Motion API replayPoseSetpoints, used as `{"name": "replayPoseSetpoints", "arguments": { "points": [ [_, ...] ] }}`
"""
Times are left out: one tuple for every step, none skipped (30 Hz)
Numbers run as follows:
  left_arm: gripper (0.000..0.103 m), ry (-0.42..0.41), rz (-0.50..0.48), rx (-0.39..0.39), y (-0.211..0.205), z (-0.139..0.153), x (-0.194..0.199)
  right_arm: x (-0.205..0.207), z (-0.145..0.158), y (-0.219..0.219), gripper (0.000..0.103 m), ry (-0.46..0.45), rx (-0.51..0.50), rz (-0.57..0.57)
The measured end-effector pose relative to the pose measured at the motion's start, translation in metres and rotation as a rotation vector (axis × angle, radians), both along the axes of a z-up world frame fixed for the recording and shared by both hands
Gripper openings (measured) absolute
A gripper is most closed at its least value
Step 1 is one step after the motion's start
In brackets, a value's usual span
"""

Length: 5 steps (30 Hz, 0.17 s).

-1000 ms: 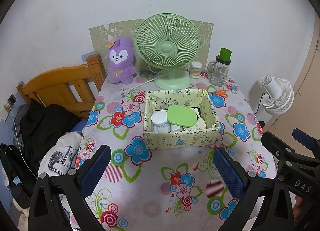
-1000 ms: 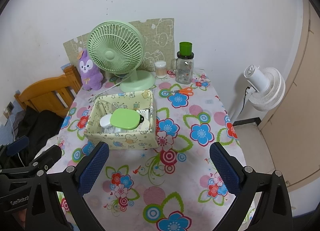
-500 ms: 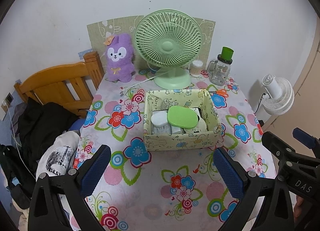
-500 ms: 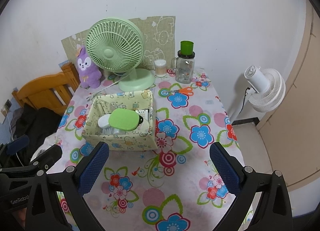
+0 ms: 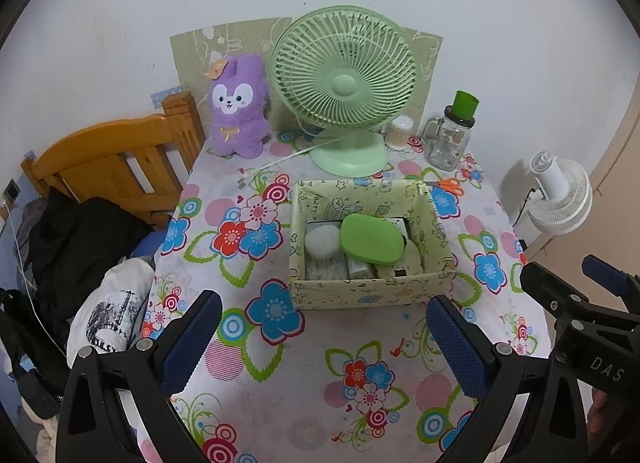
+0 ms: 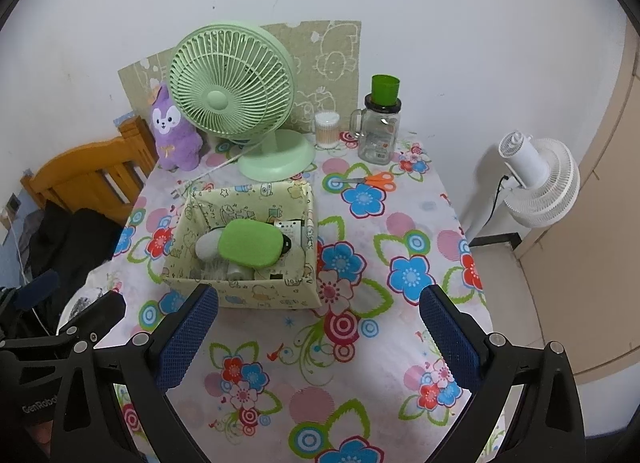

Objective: Organize rigid objects

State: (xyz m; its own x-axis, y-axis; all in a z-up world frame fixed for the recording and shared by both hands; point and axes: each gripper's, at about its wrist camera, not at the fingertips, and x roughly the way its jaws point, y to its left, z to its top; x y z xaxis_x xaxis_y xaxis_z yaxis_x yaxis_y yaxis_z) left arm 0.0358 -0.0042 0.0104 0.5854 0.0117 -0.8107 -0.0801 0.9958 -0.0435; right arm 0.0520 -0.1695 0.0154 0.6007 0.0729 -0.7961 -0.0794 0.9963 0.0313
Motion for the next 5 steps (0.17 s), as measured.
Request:
{"name": "replayPoseSetpoints", "arguments": {
  "points": [
    [0.103, 0.010, 0.003, 0.000, 0.002, -0.003, 0.003, 0.002, -0.002, 0.001, 0.102, 0.005, 0.001, 0.003],
    [0.103, 0.018, 0.005, 0.002, 0.004, -0.005, 0.006, 0.005, -0.004, 0.002, 0.102, 0.012, 0.002, 0.005],
    [0.103, 0.025, 0.007, 0.002, 0.005, -0.008, 0.009, 0.009, -0.007, 0.004, 0.102, 0.023, 0.004, 0.007],
    [0.103, 0.033, 0.009, 0.002, 0.006, -0.010, 0.012, 0.011, -0.009, 0.005, 0.102, 0.028, 0.005, 0.009],
    [0.103, 0.038, 0.010, 0.001, 0.007, -0.011, 0.013, 0.014, -0.012, 0.006, 0.102, 0.035, 0.003, 0.009]
  ]
}}
